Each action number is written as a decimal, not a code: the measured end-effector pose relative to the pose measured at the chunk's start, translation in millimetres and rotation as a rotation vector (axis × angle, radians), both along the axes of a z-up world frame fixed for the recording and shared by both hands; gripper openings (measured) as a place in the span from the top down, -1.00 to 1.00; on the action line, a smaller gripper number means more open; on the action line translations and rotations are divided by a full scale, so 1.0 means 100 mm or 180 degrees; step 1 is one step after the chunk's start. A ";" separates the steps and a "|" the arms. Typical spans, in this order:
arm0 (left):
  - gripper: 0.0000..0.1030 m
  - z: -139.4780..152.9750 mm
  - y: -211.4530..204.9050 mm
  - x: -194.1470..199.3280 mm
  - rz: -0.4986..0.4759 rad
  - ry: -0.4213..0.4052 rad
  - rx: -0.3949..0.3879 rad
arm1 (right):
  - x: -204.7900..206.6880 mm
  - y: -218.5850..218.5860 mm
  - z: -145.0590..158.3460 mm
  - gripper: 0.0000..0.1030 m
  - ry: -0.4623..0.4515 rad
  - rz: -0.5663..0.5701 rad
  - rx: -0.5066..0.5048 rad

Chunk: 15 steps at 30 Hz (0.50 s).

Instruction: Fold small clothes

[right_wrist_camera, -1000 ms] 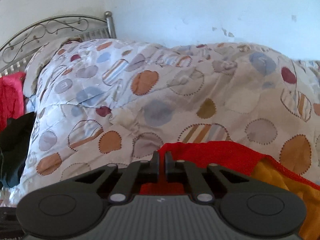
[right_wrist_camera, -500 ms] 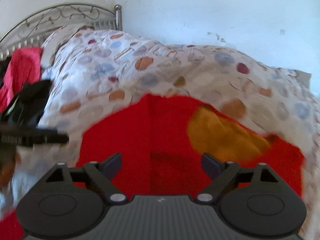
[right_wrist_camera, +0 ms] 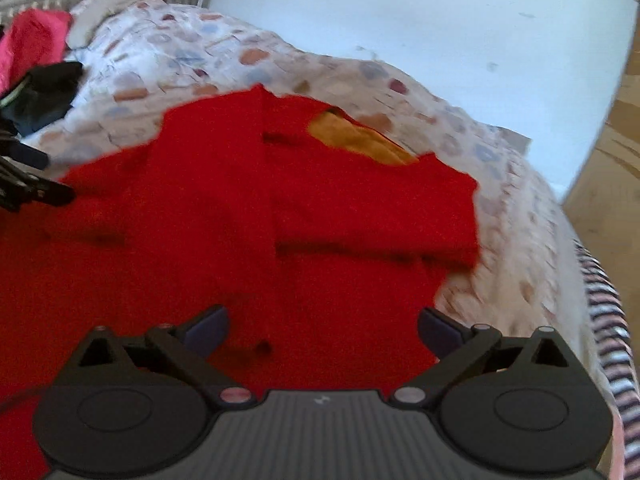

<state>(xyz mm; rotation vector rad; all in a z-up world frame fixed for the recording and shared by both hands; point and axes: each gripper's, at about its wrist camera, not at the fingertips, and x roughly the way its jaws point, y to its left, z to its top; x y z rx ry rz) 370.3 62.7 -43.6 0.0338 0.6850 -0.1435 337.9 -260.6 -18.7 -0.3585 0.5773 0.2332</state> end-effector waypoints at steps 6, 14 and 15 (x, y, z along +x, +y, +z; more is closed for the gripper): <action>-0.99 -0.06 0.17 -0.25 0.0149 0.0126 -0.0023 | -0.36 -0.17 -0.08 -1.00 0.0041 -0.0148 0.0035; -0.99 -0.01 0.30 -0.60 0.0305 0.0198 -0.0070 | -0.80 -0.51 -0.08 -1.00 0.0078 -0.0273 0.0445; -0.99 0.01 0.29 -0.63 0.0307 0.0206 -0.0035 | -0.87 -0.53 -0.07 -1.00 0.0048 -0.0265 0.0463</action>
